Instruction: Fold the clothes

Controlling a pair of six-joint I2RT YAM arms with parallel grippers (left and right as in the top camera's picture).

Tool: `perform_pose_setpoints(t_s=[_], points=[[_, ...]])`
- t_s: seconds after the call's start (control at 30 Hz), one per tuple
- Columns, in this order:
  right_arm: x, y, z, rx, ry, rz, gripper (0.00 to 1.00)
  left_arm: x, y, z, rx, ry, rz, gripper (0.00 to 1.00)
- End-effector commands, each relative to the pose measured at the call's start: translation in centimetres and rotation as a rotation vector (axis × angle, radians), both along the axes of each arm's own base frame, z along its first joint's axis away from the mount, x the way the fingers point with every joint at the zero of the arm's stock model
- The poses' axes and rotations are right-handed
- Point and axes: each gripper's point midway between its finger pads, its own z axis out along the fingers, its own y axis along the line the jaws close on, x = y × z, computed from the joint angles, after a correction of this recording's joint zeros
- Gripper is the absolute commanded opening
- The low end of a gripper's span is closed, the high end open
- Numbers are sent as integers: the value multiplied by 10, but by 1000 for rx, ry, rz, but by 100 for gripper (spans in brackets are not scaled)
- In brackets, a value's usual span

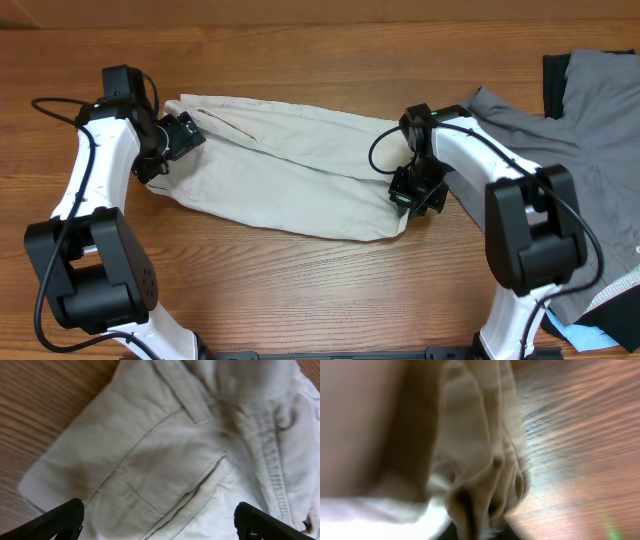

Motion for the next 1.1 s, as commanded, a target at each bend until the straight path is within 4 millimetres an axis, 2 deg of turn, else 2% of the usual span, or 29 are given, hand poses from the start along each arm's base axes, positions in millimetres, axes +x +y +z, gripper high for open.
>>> perform_pose_setpoints(t_s=[0.0,0.1,0.17,0.23,0.27,0.3,0.33,0.5,0.83,1.07], points=[[23,-11,39,-46,-186,5,89,3,-13,0,3,-12,-58,98],[39,-17,50,-58,-270,-1,91,6,-20,0,6,-20,-76,98],[51,-22,50,-67,-313,-10,85,7,-24,1,9,-22,-89,98],[57,-24,49,-61,-338,2,70,7,-25,1,11,-22,-92,99],[60,-23,48,-57,-350,4,58,7,-24,0,14,-21,-91,99],[60,-22,48,-53,-352,4,52,6,-24,0,15,-18,-90,98],[60,-20,48,-38,-352,14,49,6,-24,0,14,-17,-90,99],[55,-12,42,-10,-342,39,49,5,-24,0,13,-13,-90,98],[60,3,25,80,-380,66,49,3,-25,0,12,-7,-90,98],[66,4,22,86,-411,77,41,3,-25,0,12,-7,-90,98]])
